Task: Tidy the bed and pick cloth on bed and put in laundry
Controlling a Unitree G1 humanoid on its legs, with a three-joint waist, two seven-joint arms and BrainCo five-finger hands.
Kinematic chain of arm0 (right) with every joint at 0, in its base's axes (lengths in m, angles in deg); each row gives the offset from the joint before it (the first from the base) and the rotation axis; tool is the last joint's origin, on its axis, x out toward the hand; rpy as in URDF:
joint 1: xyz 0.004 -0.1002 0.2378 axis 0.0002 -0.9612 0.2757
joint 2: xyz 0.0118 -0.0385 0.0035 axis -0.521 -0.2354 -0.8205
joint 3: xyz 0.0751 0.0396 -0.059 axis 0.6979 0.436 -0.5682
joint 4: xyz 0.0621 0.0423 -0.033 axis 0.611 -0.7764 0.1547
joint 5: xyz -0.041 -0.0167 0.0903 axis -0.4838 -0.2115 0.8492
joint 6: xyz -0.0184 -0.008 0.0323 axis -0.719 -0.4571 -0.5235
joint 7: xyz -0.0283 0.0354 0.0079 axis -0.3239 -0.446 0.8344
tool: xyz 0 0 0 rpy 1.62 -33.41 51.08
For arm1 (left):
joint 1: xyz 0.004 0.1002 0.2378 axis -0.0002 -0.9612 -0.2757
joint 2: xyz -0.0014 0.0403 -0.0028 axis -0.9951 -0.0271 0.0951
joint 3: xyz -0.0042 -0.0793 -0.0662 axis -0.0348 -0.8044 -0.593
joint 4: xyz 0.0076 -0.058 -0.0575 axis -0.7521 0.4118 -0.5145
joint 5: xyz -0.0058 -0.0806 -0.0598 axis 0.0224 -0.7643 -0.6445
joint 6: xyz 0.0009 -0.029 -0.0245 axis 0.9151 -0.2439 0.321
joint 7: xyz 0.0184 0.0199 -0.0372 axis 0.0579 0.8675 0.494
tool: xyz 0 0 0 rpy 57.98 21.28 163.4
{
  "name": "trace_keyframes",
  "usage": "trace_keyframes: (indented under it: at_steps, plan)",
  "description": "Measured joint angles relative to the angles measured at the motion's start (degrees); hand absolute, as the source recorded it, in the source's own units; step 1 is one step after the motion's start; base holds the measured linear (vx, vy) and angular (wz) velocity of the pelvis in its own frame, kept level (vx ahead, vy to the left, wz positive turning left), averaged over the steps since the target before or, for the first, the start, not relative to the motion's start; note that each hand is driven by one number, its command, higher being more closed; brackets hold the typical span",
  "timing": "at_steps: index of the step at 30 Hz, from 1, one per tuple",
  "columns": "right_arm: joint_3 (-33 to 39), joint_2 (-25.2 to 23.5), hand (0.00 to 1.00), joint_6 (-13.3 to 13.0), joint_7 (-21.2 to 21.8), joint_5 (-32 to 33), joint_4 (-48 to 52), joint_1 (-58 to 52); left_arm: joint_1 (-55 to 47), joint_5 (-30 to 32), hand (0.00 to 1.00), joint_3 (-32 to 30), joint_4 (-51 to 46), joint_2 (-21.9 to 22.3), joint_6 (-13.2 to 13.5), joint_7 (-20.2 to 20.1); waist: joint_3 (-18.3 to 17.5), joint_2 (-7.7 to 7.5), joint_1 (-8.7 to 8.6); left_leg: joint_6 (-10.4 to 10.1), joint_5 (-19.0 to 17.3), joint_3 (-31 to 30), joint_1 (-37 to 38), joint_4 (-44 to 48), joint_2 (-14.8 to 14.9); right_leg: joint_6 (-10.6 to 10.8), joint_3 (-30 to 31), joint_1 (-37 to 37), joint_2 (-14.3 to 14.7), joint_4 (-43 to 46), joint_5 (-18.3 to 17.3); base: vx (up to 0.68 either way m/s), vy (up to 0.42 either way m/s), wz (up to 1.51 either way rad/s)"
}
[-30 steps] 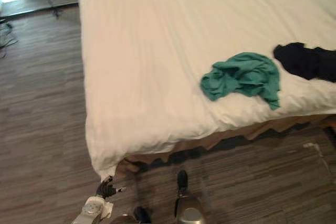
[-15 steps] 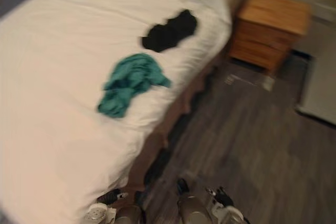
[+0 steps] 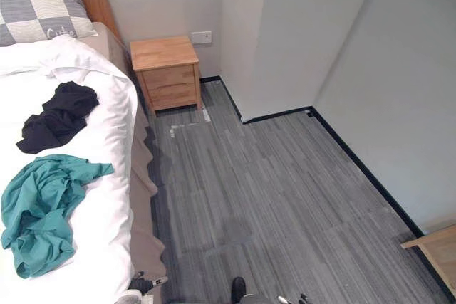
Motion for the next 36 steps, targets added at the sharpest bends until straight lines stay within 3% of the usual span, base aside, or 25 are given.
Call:
trace_keyframes:
  at_steps: [1, 11, 18, 22, 23, 25, 26, 27, 29, 31, 33, 34, 36]
  plan:
    - [8.64, -0.35, 0.00, -2.88, 2.80, -0.35, -5.09, -4.73, -5.10, -0.04, 0.00, -6.92, 4.02, 1.57, -2.30, 2.17, -5.46, 0.05, -0.96, -0.59, 2.61, -3.14, 0.61, 2.81, -2.69, 1.99, 5.28, 11.61, 2.45, -24.54, 13.59, 0.02, -0.009, 0.09]
    - [8.64, 0.21, 0.00, -2.81, 2.67, -0.24, -5.55, -4.84, -5.09, -0.70, 0.00, -6.92, 4.05, 1.55, -2.13, 1.47, -5.58, 0.28, -0.97, -0.59, 2.61, -3.60, 0.48, 2.77, -2.66, 1.98, 4.58, 11.61, 2.38, -24.54, 13.60, -0.01, 0.016, 0.02]
    - [8.07, 0.14, 0.00, -2.50, 1.43, 3.61, -5.67, -5.18, -5.91, -7.32, 0.00, -7.67, 4.05, 1.08, -1.52, -2.83, -5.74, 1.00, -0.93, -0.61, 2.62, -2.76, -0.02, 5.24, -2.64, 1.98, 5.26, 11.82, 2.44, -24.55, 13.61, -0.01, 0.032, -0.07]
    - [8.04, 0.22, 0.00, -2.60, -0.21, 5.33, -5.60, -4.70, -7.68, -11.98, 0.00, -12.05, 4.05, 0.99, -0.08, -5.16, -5.50, 1.31, -0.86, -1.56, 3.10, -0.05, 0.92, 5.95, -1.58, 1.09, 6.13, 11.77, 3.26, -24.53, 12.06, -0.01, 0.001, -0.29]
    - [7.79, 0.18, 0.00, -2.57, -0.44, 4.68, -5.53, -4.49, -8.61, -14.81, 0.00, -14.17, 3.64, 0.83, 1.17, -5.61, -5.21, 1.82, -0.62, -1.83, 3.11, 2.33, -0.88, 11.25, 0.27, -0.15, 2.62, 12.06, 3.40, -24.47, 9.65, -0.02, -0.056, -0.36]
    - [6.30, 0.72, 0.00, -2.57, -0.56, 4.34, -5.21, -3.86, -9.94, -16.14, 0.00, -14.64, 2.31, 0.19, 1.87, -5.61, -4.90, 1.69, -0.05, -3.52, 4.20, 3.96, -6.00, 23.09, 3.61, -0.97, 1.77, 12.78, 4.13, -24.11, 8.70, 0.04, -0.117, -0.49]
    - [5.05, 1.47, 0.00, -2.55, -0.58, 4.25, -4.67, -2.81, -10.84, -16.62, 0.00, -15.35, 1.45, -0.26, 2.06, -5.60, -2.99, 1.90, 0.57, -3.45, 8.53, 1.92, -11.62, 36.83, 6.61, -1.31, 2.65, 14.53, 4.54, -24.08, 8.53, 0.11, -0.077, -0.68]
    - [4.76, 2.14, 0.00, -2.40, -0.92, 4.32, -4.65, -1.47, -11.15, -16.67, 0.00, -15.68, 1.49, -0.30, 2.40, -5.77, -0.79, 1.61, 1.87, -3.20, 5.53, -2.13, -13.96, 41.31, 5.47, -1.53, 4.27, 16.96, 4.45, -24.04, 8.74, 0.10, -0.034, -0.68]
    - [5.66, 2.59, 0.00, -2.35, -1.27, 4.32, -4.52, 0.76, -11.50, -16.67, 0.00, -15.65, 0.70, 0.03, 3.16, -6.40, 2.35, 1.31, 3.32, -1.23, 0.31, -2.98, -17.27, 37.08, 2.32, -2.29, 5.74, 19.68, 3.05, -24.03, 9.22, 0.08, 0.019, -0.57]
    - [6.49, 2.63, 0.00, -2.19, -1.67, 4.31, -2.70, 1.65, -12.75, -16.72, 0.00, -15.64, -0.28, 0.22, 3.94, -7.35, 2.99, 2.34, 3.80, -0.30, 1.05, -0.49, -19.68, 26.34, 0.98, -0.65, 6.06, 20.90, 2.31, -24.09, 8.00, 0.08, 0.007, -0.21]
    - [6.43, 2.24, 0.00, -1.76, -1.58, 4.18, -0.24, 1.54, -13.96, -16.92, 0.00, -15.66, -0.56, 0.76, 4.21, -8.18, 3.60, 3.95, 3.89, 0.74, 7.49, 1.85, -22.14, 11.02, 0.63, 1.23, 6.00, 23.13, 2.38, -24.43, 5.87, 0.14, 0.014, -0.03]
    - [6.40, 2.20, 0.00, -1.76, -1.53, 4.15, -0.16, 1.53, -14.42, -17.00, 0.00, -15.66, -0.56, 1.00, 4.23, -8.49, 3.48, 4.23, 3.99, 0.70, 9.17, 1.76, -22.42, 7.80, 0.64, 1.57, 5.93, 23.49, 2.56, -24.43, 5.35, 0.20, 0.020, -0.07]
    - [5.91, 2.52, 0.00, -1.72, -1.55, 3.28, -0.07, 0.71, -15.42, -17.14, 0.00, -15.64, -0.43, 2.02, 4.37, -8.78, 3.20, 4.95, 6.07, 1.08, 13.99, 1.91, -23.92, 0.76, 1.63, 2.81, 6.02, 25.74, 3.10, -24.20, 2.49, 0.39, 0.079, -0.11]
